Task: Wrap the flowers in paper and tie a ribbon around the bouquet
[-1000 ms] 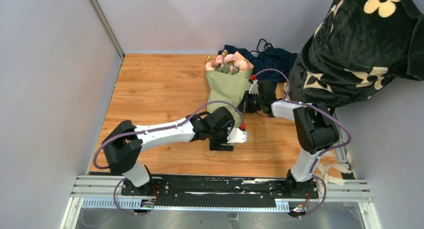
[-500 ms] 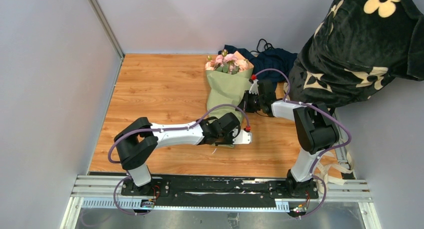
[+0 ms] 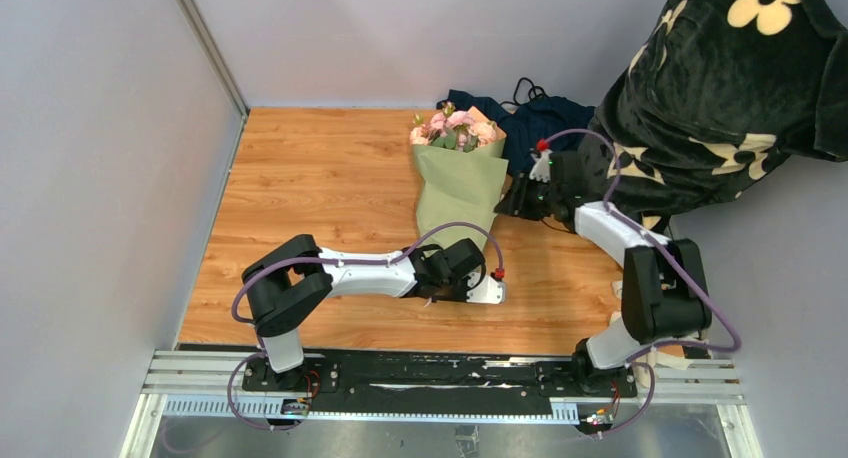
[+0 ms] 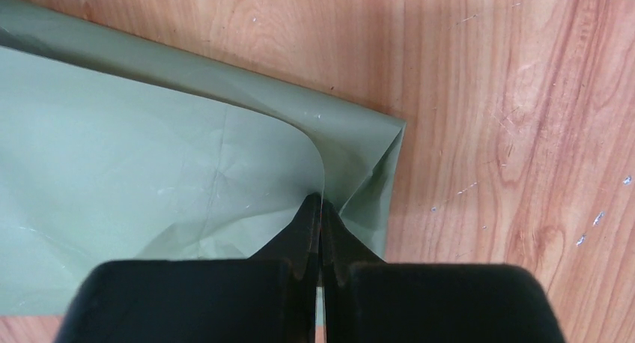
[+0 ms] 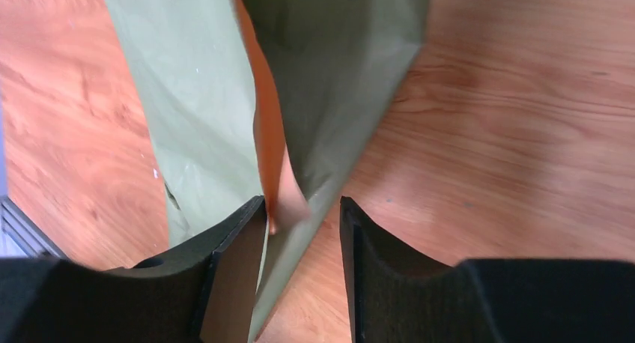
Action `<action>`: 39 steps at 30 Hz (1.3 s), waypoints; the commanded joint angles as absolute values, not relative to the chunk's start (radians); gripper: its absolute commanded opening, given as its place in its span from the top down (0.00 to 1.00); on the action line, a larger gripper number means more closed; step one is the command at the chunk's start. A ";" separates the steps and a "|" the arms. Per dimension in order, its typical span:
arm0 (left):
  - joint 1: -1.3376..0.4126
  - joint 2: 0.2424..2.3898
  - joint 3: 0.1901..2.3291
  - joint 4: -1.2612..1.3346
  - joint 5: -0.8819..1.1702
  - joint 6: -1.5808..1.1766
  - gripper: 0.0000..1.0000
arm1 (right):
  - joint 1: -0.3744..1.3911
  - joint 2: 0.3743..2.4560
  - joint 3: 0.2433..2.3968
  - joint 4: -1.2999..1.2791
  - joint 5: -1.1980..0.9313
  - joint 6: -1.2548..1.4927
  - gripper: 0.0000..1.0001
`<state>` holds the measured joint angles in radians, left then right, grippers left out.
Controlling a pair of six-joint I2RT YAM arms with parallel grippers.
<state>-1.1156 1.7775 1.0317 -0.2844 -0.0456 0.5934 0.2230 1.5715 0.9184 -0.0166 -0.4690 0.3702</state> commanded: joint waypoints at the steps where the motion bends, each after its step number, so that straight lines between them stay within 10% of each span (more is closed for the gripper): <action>1: -1.126 1.773 0.992 -0.300 -0.007 0.605 1.00 | 0.099 1.460 0.822 -0.099 -0.510 0.413 0.54; 17: -1.126 1.769 1.019 -0.322 -0.019 0.607 1.00 | 0.173 1.837 0.687 0.599 -0.784 0.766 0.54; 23: -1.132 1.767 1.079 -0.364 -0.013 0.603 1.00 | 0.208 1.934 0.610 0.917 -0.687 0.966 0.98; 39: -1.252 1.825 1.084 -0.398 0.004 0.670 1.00 | 0.371 1.823 0.526 0.932 -0.329 1.032 1.00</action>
<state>-1.2354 1.7824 1.0828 -0.3771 -0.0460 0.6483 0.3508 1.8774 0.5426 0.9726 -0.4526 1.0492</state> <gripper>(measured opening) 0.007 0.010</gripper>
